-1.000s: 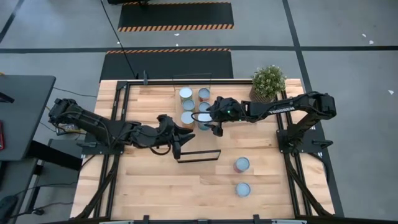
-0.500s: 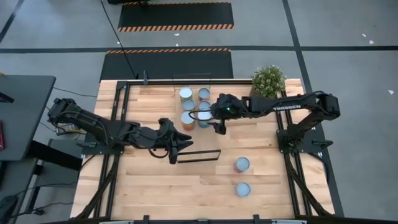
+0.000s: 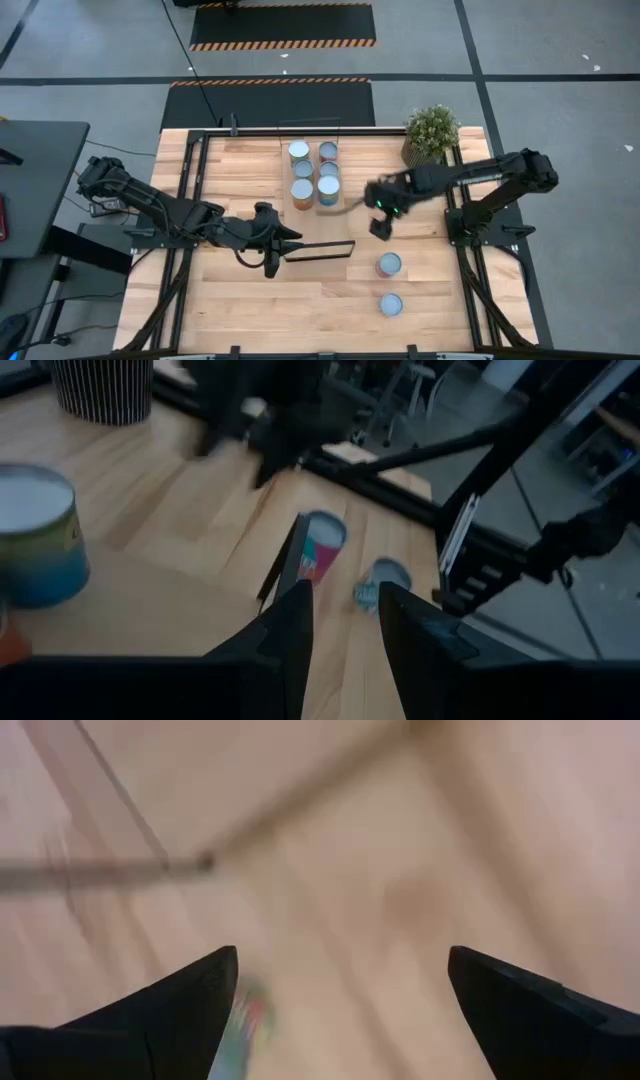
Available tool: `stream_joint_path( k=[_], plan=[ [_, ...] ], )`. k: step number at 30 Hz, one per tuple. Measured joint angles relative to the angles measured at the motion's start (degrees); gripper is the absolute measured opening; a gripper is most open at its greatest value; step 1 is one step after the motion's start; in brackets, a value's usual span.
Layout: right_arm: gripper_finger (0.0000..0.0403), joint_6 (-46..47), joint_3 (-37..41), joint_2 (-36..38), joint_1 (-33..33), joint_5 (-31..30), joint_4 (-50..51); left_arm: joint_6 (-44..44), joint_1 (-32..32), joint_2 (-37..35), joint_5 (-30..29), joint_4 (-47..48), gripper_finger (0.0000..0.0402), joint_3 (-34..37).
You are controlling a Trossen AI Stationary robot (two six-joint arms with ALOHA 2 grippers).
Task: Pick and place cans onto a shelf
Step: Put the pink can on the shelf
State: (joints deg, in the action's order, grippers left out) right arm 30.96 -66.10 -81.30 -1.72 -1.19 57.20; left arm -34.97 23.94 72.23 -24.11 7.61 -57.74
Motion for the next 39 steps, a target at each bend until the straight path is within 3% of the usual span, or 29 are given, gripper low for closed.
stream_joint_path(
  k=[7, 14, 31, 39],
  plan=[
    [0.0363, 26.91, 6.0, 2.36, -10.14, 2.38, -2.32, -0.23, 1.47, 0.0, -0.02, 4.72, 0.0123, 0.0],
    [0.0367, 41.62, 6.18, -0.24, -15.29, 2.29, -4.32, -0.23, 1.43, 0.0, -0.01, 5.25, 0.0123, 0.0],
    [0.0368, 48.35, 6.2, -8.74, -22.99, 4.24, -5.28, -0.27, 1.43, 0.02, 0.01, 8.81, 0.0123, 0.0],
    [0.0367, 47.3, 6.2, -9.68, -23.23, 0.95, -5.0, -0.25, 1.43, 0.02, 0.0, 8.88, 0.0123, 0.0]
  ],
)
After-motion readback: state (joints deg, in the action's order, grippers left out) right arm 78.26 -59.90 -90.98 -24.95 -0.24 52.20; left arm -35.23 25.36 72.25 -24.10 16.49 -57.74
